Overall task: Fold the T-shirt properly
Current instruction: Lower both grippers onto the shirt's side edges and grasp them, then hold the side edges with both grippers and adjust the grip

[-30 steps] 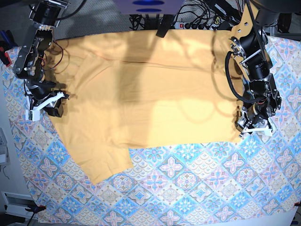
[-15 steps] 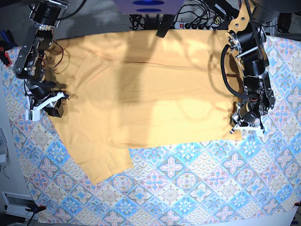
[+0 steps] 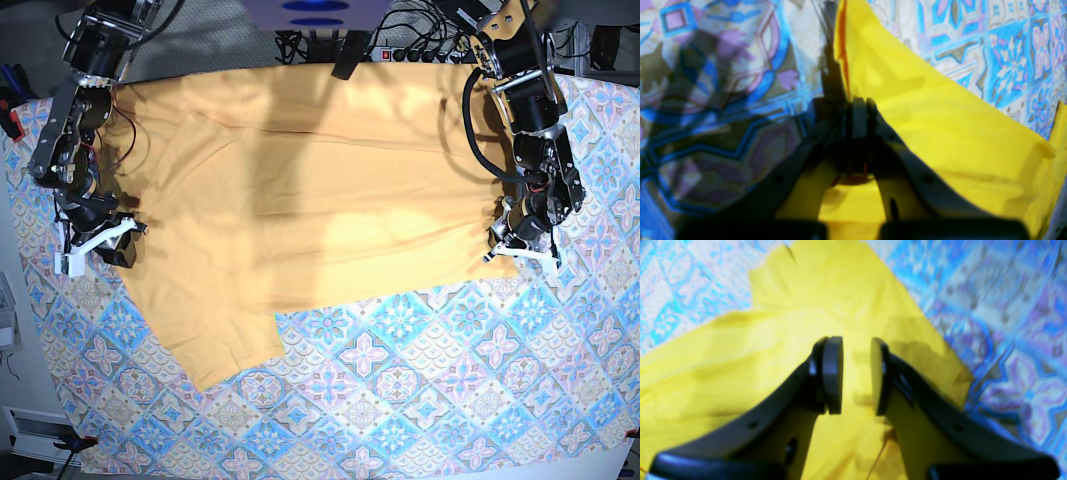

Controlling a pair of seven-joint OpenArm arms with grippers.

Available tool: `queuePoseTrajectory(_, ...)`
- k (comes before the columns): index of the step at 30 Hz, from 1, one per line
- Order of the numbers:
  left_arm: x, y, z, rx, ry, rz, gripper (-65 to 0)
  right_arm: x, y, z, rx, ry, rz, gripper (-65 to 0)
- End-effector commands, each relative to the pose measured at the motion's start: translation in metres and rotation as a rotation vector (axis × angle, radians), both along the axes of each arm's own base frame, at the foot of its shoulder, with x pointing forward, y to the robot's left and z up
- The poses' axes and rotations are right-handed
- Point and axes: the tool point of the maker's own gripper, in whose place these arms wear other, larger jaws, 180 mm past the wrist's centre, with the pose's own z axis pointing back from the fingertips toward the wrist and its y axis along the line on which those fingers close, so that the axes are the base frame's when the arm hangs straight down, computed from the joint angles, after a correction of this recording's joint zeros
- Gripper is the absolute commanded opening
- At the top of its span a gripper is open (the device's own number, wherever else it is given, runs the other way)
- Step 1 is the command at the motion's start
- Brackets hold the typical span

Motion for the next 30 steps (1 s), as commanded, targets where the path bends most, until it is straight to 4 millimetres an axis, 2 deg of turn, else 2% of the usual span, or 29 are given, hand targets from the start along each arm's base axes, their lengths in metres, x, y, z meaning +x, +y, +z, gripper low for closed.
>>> queuePoseTrajectory(1, 0.003, 0.012, 0.011, 0.035, -0.017, 0.003, -65.0, 0.022, -0.009, 0.023, -0.02, -0.075, -0.004, -49.7)
queuePoseTrajectory(6, 0.003, 0.015, 0.024, 0.072, -0.056, -0.008, -65.0, 0.046, -0.017, 0.013, -0.041, -0.036, -0.02, -44.8)
queuePoseTrajectory(10, 0.002, 0.015, 0.025, 0.075, -0.058, -0.009, -65.0, 0.069, -0.02, 0.007, -0.051, 0.001, -0.027, -44.4)
queuePoseTrajectory(14, 0.001, 0.015, 0.025, 0.075, -0.056, -0.009, -65.0, 0.089, -0.019, -0.003, -0.024, 0.005, -0.044, -44.6)
queuePoseTrajectory(17, 0.001, 0.015, 0.025, 0.075, -0.056, -0.009, -65.0, 0.104, -0.007, -0.011, -0.082, 0.005, 0.006, -44.6)
queuePoseTrajectory(19, 0.001, 0.015, 0.025, 0.075, -0.056, -0.009, -65.0, 0.111, 0.005, -0.017, -0.119, 0.0, 0.053, -44.6)
queuePoseTrajectory(23, 0.001, 0.015, 0.025, 0.075, -0.056, -0.009, -65.0, 0.117, 0.011, -0.027, -0.175, -0.011, 0.12, -44.7)
queuePoseTrajectory(26, -0.002, 0.015, 0.022, 0.075, -0.049, -0.009, -65.0, 0.126, 0.004, -0.026, -0.17, -0.035, 0.109, -44.7)
queuePoseTrajectory(30, -0.005, 0.015, 0.02, 0.075, -0.043, -0.009, -65.0, 0.127, -0.009, -0.032, -0.155, -0.03, 0.075, -44.7)
